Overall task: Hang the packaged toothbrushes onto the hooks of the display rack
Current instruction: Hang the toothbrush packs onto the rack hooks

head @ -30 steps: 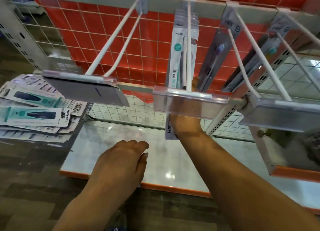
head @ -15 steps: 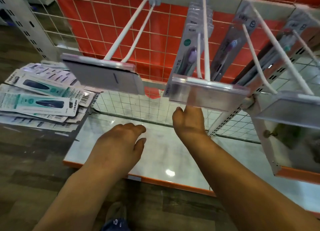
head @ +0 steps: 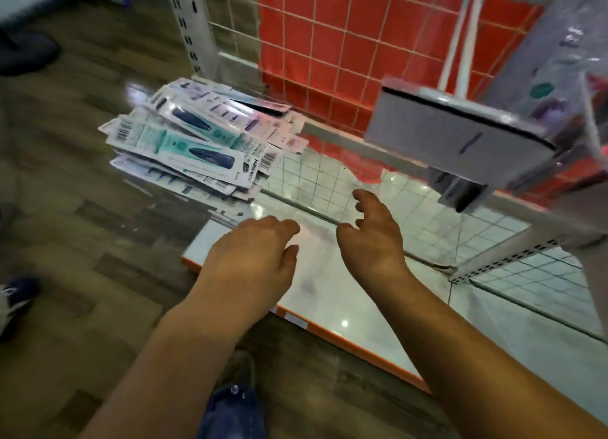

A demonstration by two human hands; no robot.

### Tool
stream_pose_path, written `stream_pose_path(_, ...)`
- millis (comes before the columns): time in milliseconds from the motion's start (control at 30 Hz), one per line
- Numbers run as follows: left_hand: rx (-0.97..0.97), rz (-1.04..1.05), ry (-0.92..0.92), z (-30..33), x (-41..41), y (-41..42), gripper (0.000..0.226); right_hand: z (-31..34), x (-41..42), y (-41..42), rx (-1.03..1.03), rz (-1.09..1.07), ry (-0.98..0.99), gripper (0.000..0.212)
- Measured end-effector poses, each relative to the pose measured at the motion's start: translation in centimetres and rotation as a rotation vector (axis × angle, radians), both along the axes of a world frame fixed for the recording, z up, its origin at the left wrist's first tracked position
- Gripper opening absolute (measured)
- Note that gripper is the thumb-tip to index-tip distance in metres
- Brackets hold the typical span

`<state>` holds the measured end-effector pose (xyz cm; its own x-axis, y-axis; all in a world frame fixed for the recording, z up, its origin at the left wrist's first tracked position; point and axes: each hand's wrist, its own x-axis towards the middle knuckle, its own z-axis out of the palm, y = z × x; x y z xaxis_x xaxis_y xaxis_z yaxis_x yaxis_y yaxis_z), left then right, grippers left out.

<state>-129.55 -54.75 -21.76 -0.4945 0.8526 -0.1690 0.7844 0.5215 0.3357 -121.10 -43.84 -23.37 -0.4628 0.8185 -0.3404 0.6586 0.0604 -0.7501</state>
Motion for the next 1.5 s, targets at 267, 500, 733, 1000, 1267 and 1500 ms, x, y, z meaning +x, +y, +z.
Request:
stream_pose_path(267, 0.038, 0.173, -0.005, -0.6, -7.4, -4.3, 0.038, 0.1, -8.1, -3.4, 0.085, 0.043, 0.152, 0.053)
stream_pose_path(500, 0.019, 0.32, -0.157, -3.0, -13.6, -6.3, 0.037, -1.7, -15.0, -4.6, 0.149, 0.171, 0.129, 0.045)
stream_pose_path(733, 0.029, 0.286, -0.147, -5.1, -18.3, -7.3, 0.038, -3.9, -19.6, -3.3, 0.444, 0.349, -0.112, 0.054)
stream_pose_path(1000, -0.031, 0.282, -0.151, -7.0, -20.6, -7.4, 0.037, -4.7, -21.8, -3.2, 0.481, 0.49, -0.298, 0.074)
stream_pose_path(1267, 0.066, 0.284, -0.148, -6.1, -21.7, -6.3, 0.036, -4.4, -21.6, -3.5, 0.476, 0.515, -0.281, 0.07)
stream_pose_path(1500, 0.06, 0.254, -0.14, -5.9, -20.9, -5.9, 0.037, -4.8, -21.5, -3.1, 0.498, 0.542, -0.22, 0.066)
